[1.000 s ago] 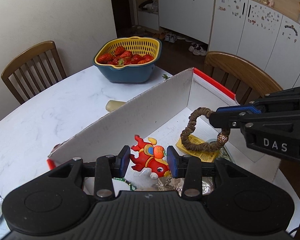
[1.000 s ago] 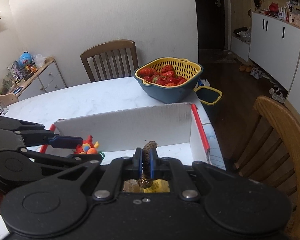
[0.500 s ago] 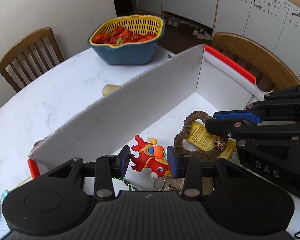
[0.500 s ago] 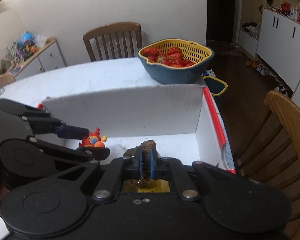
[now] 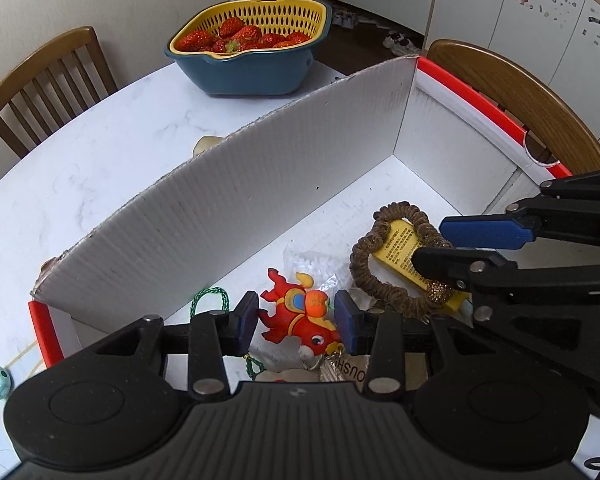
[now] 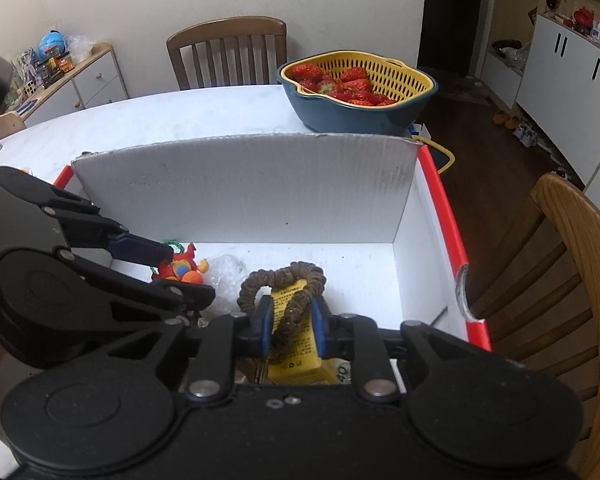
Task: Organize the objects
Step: 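Open left tool releasing keychain while right tool releases bracelet in box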
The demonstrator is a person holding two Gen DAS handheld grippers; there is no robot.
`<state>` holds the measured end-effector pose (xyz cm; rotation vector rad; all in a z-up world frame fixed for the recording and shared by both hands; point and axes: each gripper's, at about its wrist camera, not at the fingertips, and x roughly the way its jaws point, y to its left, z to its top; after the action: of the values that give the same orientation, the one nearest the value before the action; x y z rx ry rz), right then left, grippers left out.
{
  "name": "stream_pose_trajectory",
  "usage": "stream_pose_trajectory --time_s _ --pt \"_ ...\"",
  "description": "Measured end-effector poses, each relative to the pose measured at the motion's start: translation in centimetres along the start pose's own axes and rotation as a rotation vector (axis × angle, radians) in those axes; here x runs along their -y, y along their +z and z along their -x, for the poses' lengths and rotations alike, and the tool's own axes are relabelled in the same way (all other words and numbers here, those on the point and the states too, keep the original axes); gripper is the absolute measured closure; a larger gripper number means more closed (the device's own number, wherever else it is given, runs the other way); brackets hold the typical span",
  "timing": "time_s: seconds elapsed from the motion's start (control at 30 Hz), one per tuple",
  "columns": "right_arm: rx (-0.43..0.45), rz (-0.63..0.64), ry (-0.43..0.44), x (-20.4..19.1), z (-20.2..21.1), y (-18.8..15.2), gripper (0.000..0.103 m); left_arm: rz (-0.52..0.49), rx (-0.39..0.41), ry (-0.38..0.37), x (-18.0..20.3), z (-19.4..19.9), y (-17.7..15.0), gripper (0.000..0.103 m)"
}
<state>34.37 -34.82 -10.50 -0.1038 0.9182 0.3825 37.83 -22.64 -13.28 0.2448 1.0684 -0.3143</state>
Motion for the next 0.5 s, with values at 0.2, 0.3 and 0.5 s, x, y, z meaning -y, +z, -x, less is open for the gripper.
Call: stream_pose_trajectory --time_s 0.2,0.3,0.5 --pt "0.020 -0.011 0.005 0.3 0.9 -0.1 0.076 0.014 0.026 0.005 -0.2 0.9 -0.2 0.047" --pt "0.034 -0.017 0.011 0.5 1.5 -0.3 0.071 0.024 0.037 -0.001 -0.4 1.4 -0.3 0.047" --pt "0.076 -0.026 0.026 0.2 3.4 -0.5 0.062 0.042 0.075 -0.006 -0.7 3.4 -0.9 0.046"
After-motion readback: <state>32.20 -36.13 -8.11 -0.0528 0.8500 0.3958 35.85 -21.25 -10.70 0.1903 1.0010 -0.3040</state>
